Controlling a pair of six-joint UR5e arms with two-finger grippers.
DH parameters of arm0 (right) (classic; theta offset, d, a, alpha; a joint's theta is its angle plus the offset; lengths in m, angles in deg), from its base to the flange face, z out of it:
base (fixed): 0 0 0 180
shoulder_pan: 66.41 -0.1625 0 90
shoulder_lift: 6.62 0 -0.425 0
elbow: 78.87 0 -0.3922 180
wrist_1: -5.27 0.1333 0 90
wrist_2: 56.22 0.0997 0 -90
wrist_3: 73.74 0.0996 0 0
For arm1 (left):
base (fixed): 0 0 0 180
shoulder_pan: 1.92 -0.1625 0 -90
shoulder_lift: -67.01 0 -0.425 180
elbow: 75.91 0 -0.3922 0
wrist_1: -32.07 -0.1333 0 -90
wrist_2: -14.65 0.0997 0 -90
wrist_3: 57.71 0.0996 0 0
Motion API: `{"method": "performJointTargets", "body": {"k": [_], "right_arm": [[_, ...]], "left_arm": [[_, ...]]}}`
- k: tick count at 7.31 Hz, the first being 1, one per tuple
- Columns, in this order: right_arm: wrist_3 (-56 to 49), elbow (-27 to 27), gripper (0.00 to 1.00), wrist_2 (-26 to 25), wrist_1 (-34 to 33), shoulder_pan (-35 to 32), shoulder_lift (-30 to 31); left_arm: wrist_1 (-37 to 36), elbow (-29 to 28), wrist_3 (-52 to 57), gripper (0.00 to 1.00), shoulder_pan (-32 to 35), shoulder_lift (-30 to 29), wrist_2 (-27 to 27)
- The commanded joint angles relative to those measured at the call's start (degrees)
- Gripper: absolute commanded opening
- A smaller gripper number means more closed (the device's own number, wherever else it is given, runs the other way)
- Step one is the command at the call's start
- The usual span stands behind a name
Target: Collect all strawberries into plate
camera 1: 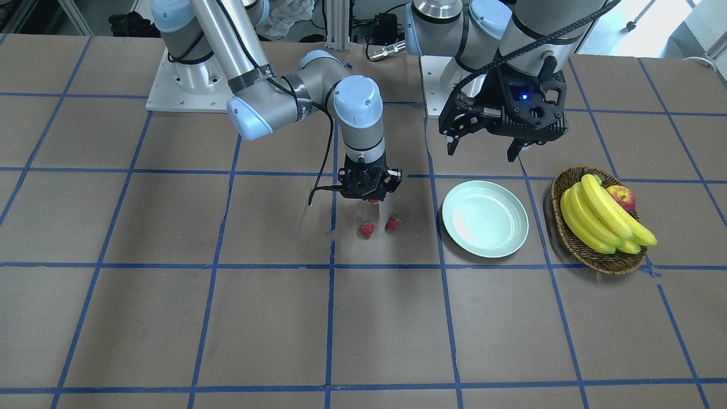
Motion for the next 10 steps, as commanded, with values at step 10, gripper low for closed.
{"method": "performJointTargets", "body": {"k": [10], "right_arm": [[-51.5, 13.0, 1.0, -7.2, 40.5, 40.1, 15.2]], "left_arm": [[0.0, 0.0, 0.1, 1.0, 0.0, -0.1, 0.0]]}}
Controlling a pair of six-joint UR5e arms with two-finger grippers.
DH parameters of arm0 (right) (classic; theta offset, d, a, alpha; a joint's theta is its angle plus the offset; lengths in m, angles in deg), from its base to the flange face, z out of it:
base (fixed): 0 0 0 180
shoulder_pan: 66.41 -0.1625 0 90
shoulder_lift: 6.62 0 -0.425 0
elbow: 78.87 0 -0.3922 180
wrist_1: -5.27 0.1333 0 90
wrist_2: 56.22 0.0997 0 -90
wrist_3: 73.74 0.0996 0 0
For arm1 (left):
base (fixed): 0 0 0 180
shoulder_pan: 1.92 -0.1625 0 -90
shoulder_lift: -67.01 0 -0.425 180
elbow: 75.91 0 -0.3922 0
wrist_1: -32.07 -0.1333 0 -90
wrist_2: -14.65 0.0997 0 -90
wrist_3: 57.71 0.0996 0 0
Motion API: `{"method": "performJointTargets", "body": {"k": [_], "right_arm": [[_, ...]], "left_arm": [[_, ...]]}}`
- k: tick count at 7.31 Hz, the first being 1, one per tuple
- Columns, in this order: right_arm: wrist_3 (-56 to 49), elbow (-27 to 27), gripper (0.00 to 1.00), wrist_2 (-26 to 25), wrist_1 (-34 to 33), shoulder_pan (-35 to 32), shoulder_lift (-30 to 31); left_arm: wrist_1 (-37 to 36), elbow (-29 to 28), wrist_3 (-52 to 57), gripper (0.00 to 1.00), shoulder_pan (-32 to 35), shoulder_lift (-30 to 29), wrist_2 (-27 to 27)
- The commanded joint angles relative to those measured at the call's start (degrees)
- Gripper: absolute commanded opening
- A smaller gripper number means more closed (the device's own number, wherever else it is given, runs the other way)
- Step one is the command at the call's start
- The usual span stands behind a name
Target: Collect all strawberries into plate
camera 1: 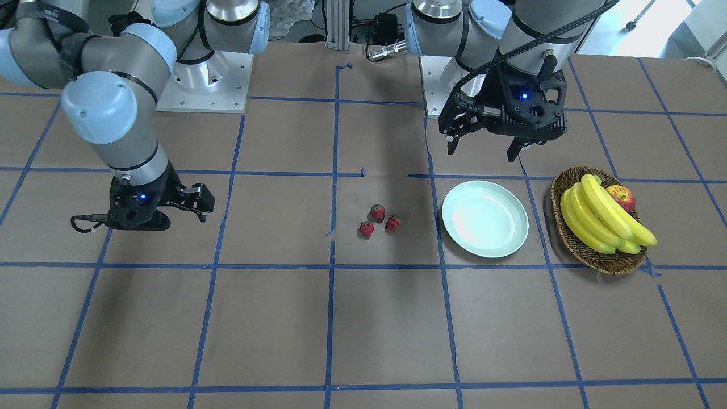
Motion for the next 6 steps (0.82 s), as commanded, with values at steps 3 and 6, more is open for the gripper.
{"method": "performJointTargets", "body": {"k": [3, 6], "right_arm": [[-3.1, 14.8, 1.0, 3.6, 18.2, 2.5, 4.6], [3.9, 15.7, 1.0, 11.4, 18.0, 0.7, 8.9]], "left_arm": [[0.0, -0.1, 0.0, 1.0, 0.0, -0.1, 0.0], [0.0, -0.1, -0.1, 1.0, 0.0, -0.2, 0.0]]}}
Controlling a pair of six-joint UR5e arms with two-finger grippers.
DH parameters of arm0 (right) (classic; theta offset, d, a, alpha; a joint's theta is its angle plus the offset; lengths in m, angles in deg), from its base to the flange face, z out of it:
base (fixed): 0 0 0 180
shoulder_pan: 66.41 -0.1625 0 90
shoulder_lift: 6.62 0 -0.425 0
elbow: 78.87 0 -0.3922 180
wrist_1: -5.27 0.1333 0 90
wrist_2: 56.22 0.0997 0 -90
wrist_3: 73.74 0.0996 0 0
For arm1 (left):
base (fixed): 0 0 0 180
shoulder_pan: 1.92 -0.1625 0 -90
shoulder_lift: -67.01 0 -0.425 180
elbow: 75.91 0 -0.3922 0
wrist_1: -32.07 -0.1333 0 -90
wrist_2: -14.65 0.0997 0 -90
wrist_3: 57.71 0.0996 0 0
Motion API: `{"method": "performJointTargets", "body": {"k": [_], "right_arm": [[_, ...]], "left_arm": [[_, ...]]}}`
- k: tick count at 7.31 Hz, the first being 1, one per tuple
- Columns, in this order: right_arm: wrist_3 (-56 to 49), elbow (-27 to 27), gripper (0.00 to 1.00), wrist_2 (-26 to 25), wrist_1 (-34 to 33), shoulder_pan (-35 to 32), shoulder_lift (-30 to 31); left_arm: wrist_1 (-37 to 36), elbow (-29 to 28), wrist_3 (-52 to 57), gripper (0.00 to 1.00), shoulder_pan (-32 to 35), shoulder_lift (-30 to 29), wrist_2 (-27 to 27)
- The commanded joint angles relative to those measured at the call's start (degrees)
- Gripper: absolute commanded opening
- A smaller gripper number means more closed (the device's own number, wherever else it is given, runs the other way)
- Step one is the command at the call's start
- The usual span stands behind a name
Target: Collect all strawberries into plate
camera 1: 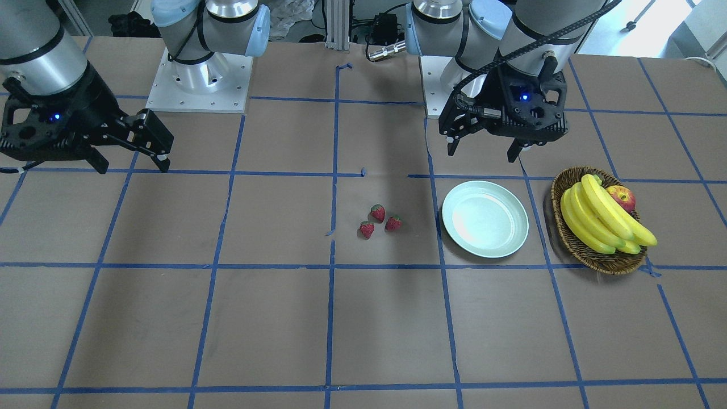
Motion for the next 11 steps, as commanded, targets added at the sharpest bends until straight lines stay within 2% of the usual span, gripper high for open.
{"method": "performJointTargets", "body": {"k": [1, 2, 3, 4, 5, 6, 8, 9, 10, 11], "right_arm": [[2.1, 0.3, 1.0, 2.5, 0.3, -3.1, 1.5], [2.1, -0.1, 0.92, -1.2, 0.1, -3.9, 1.5], [2.2, 0.4, 0.91, -2.6, 0.8, -3.9, 1.6], [2.2, 0.0, 0.99, -3.3, 0.8, -4.0, 2.5], [2.2, 0.5, 1.0, -3.7, 0.7, -4.0, 2.3], [2.2, 0.4, 1.0, -7.3, 0.7, -4.0, 2.3], [2.4, 0.1, 1.0, -8.0, 0.9, -4.0, 2.2], [2.3, 0.0, 1.0, -8.0, 1.0, -4.0, 2.2], [2.4, 0.0, 1.0, -8.0, 1.3, -4.0, 2.2], [2.3, 0.2, 1.0, -8.0, 1.3, -4.0, 2.3]], "left_arm": [[0.0, 0.0, 0.0, 1.0, 0.0, 0.0, 0.0], [-0.1, -0.1, 0.0, 1.0, 0.0, -0.4, 0.0], [0.1, 0.0, 0.0, 1.0, 0.0, -0.4, 0.0], [0.1, 0.0, 0.0, 1.0, 0.0, -0.2, 0.0], [0.1, 0.0, 0.0, 1.0, 0.0, -0.2, 0.1], [0.0, 0.0, 0.0, 1.0, 0.0, -0.2, 0.1], [0.1, 0.0, 0.0, 1.0, 0.1, -0.5, 0.1], [-2.0, 1.2, -1.1, 1.0, 0.5, -1.8, 0.0], [-9.2, 5.5, -5.0, 1.0, 3.8, -2.8, 0.3], [-18.5, 12.0, -8.7, 1.0, 7.1, -4.2, 3.0]]}}
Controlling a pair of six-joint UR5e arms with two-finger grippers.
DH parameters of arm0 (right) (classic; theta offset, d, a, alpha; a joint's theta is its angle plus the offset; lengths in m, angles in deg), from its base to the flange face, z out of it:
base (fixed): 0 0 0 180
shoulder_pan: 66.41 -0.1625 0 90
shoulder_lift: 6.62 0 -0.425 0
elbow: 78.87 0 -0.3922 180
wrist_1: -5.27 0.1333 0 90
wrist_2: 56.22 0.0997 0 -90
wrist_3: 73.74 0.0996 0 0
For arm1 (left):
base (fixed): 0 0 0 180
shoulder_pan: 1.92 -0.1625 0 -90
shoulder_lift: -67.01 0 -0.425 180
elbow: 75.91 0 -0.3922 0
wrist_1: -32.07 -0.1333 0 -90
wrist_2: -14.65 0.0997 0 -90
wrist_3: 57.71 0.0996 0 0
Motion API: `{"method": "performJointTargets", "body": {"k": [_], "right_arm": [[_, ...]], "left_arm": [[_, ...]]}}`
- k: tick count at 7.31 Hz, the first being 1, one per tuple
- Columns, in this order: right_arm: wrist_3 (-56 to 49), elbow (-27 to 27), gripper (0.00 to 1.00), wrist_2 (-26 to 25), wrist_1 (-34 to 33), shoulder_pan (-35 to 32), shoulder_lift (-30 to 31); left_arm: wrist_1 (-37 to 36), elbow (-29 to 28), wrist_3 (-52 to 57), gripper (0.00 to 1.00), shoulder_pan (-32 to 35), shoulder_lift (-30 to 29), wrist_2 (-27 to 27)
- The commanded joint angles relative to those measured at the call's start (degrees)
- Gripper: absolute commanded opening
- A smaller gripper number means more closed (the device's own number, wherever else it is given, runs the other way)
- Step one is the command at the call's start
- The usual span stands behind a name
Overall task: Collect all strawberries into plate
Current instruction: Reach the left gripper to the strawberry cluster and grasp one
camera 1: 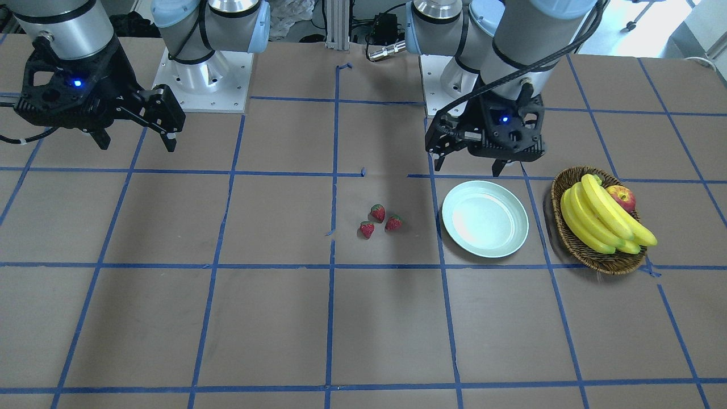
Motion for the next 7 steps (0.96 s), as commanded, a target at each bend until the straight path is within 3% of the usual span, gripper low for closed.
{"method": "performJointTargets", "body": {"k": [1, 5, 7], "right_arm": [[0.0, 0.1, 1.0, 0.0, 0.1, -0.1, 0.0], [0.0, 0.2, 1.0, -0.1, 0.2, 0.0, 0.0], [0.0, 0.2, 1.0, -0.2, 0.2, 0.0, 0.0]], "left_arm": [[-19.1, 12.5, -7.1, 1.0, 4.8, -4.2, 3.8], [-26.7, 18.6, -8.7, 1.0, 5.5, -13.9, 0.6], [-27.1, 18.9, -8.7, 0.94, 6.9, -16.5, 1.3]]}}
